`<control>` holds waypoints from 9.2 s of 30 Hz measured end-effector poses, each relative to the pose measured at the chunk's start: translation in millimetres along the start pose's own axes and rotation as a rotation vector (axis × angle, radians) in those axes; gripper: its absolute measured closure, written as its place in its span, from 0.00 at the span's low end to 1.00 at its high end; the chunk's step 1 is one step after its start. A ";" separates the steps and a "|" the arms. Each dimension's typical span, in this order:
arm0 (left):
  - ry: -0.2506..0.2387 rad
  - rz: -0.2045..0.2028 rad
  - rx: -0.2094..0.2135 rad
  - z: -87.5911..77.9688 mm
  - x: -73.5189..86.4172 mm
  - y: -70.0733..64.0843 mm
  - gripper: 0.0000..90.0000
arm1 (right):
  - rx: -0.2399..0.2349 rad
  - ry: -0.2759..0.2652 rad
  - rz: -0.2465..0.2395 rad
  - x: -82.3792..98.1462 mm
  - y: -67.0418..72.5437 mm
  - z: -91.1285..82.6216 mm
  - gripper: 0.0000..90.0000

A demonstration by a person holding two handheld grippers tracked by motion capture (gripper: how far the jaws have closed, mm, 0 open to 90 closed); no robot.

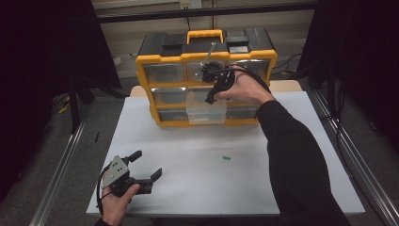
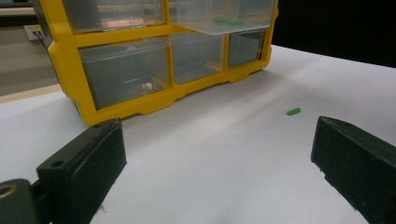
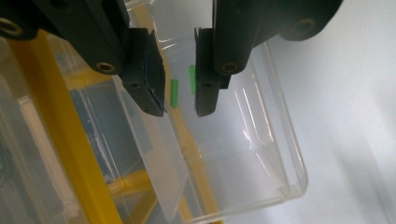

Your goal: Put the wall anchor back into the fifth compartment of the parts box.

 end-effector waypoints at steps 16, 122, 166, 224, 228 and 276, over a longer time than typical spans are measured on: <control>0.009 0.010 0.002 -0.5 -0.1 0.7 0.03 | 0.011 -0.097 0.025 -1.5 4.8 -27.7 0.60; 0.014 0.020 0.007 -0.9 0.1 0.5 0.03 | -0.194 0.115 0.016 144.6 76.4 71.3 0.42; 0.015 0.020 0.011 -0.6 0.1 0.4 0.03 | -0.206 0.256 -0.013 142.8 80.5 107.5 0.94; 0.017 0.019 -0.001 -0.6 0.2 0.9 0.03 | -0.191 -0.026 -0.069 102.8 71.9 24.2 0.94; 0.015 0.022 0.001 -0.2 0.2 0.8 0.03 | -0.193 -0.034 -0.075 96.7 71.3 19.1 0.94; 0.020 0.028 -0.002 -0.4 0.3 0.5 0.03 | -0.123 -0.141 -0.162 23.4 59.5 -55.3 0.94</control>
Point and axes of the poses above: each handheld gripper's, and its own axes: z roughly forward along the jaws, x roughly out of its underside, y roughly to its left, the point moved 2 cm from there along z, roughly forward along the jaws, and after that the axes turned 9 degrees about -y, right-handed, at the moved point
